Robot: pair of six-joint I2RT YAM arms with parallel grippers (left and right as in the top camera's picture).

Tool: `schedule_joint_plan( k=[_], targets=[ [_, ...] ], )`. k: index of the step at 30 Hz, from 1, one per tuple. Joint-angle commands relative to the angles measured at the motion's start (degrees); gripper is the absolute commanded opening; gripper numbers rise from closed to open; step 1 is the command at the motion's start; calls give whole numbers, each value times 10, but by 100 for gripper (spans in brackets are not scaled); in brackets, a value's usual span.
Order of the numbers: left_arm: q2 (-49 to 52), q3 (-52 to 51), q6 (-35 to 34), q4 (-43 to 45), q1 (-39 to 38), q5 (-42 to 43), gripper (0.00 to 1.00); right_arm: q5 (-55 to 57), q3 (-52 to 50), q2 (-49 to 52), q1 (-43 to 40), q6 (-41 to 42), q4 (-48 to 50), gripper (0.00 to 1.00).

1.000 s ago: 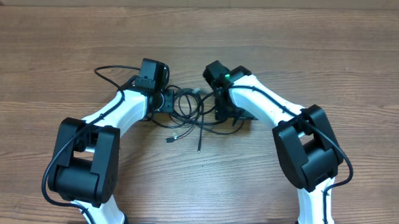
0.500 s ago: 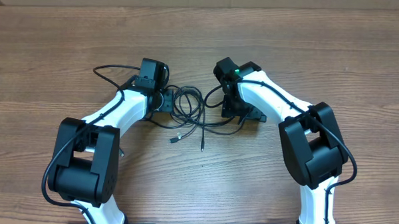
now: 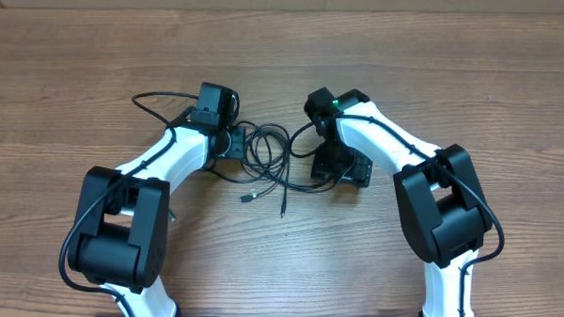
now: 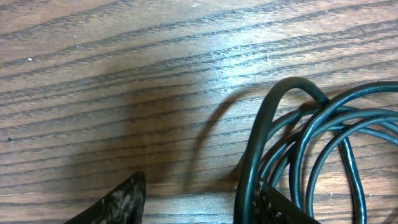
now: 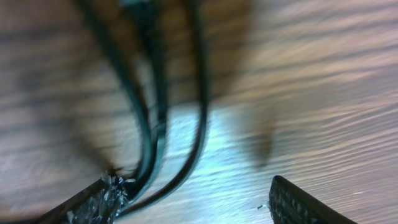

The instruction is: Untangle cables

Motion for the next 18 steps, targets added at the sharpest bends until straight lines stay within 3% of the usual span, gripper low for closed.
schedule_joint_plan(
  k=[1, 18],
  targets=[
    [7, 12, 15, -1, 3, -9, 53, -84, -22, 19, 4, -9, 1, 75],
    [7, 12, 13, -1, 3, -7, 53, -104, -22, 19, 106, -9, 38, 76]
  ],
)
